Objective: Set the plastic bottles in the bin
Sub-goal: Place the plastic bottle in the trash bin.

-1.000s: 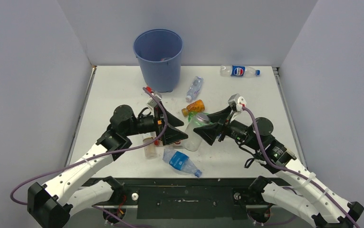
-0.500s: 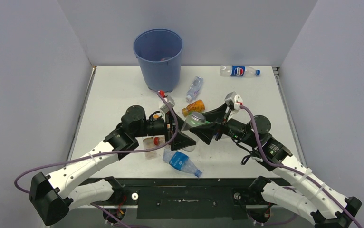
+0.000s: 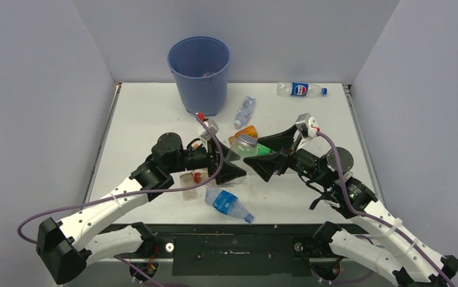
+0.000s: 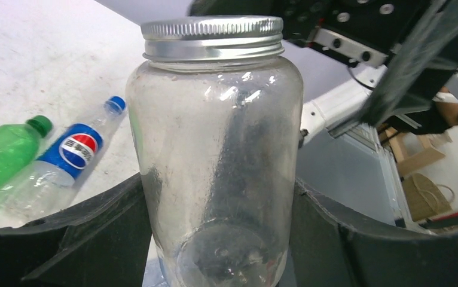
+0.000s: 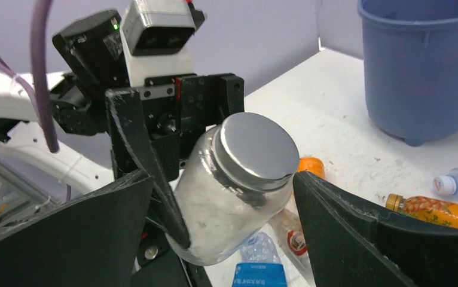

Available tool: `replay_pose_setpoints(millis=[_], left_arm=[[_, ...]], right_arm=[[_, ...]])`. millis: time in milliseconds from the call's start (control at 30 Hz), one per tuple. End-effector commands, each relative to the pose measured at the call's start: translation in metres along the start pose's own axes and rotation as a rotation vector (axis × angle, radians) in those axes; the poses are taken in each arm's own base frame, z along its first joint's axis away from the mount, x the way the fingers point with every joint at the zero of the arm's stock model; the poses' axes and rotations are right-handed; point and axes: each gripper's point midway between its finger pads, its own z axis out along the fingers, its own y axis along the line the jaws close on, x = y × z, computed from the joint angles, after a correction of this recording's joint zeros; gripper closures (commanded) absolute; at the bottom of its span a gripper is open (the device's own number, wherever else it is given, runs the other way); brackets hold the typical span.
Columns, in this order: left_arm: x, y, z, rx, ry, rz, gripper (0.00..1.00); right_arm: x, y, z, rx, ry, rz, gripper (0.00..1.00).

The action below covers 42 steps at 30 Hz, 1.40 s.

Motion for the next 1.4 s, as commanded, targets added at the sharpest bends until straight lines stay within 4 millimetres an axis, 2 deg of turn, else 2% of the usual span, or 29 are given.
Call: replay_pose_setpoints(millis=[0,133,233,333,467,567,600,667,867,967,1100,1233,1367], left_arm=[[-0.063,-0.003,-0.01,-0.083,-0.177,0.137,0.52],[-0.12,0.029,-0.034,-0.348,-0.334,0.293,0.47],[-0.173,0.049,-0.058,-0.562,-0.459,0.438,0.46],[-0.221,0.078,-0.085,-0.744,-0.564,0.495,0.45],[-0.275,0.115,-0.116,-0.853,-0.697,0.469,0.46],[-0.303,0.15,-0.13,-0.899,-0.773,0.44,0.49],[-0.313,0.153,-0.134,-0.896,-0.797,0.441,0.49],[-0.32,0.185,-0.127,-0.913,-0.782,0.429,0.5],[-0.336,0.252,-0.115,-0.957,-0.761,0.42,0.51],[-0.336,0.286,-0.11,-0.982,-0.736,0.407,0.5],[-0.326,0.328,-0.105,-1.024,-0.698,0.36,0.47],[-0.31,0.361,-0.094,-1.035,-0.66,0.323,0.43],[-0.308,0.371,-0.09,-1.039,-0.663,0.308,0.38]], right_arm=[[-0.053,0.012,-0.017,0.044,-0.115,-0.021,0.1],[-0.061,-0.017,-0.04,0.24,-0.164,-0.032,0.11],[-0.046,-0.051,-0.06,0.423,-0.201,-0.005,0.1],[-0.027,-0.079,-0.077,0.565,-0.23,0.035,0.1],[0.0,-0.1,-0.088,0.655,-0.235,0.062,0.11],[0.016,-0.111,-0.092,0.698,-0.225,0.072,0.1],[0.018,-0.113,-0.093,0.707,-0.224,0.073,0.1],[0.026,-0.117,-0.092,0.718,-0.212,0.075,0.1],[0.042,-0.126,-0.091,0.741,-0.181,0.059,0.1],[0.046,-0.129,-0.09,0.751,-0.164,0.047,0.1],[0.049,-0.132,-0.094,0.769,-0.156,0.04,0.11],[0.051,-0.133,-0.098,0.781,-0.163,0.039,0.11],[0.05,-0.133,-0.1,0.786,-0.162,0.036,0.1]])
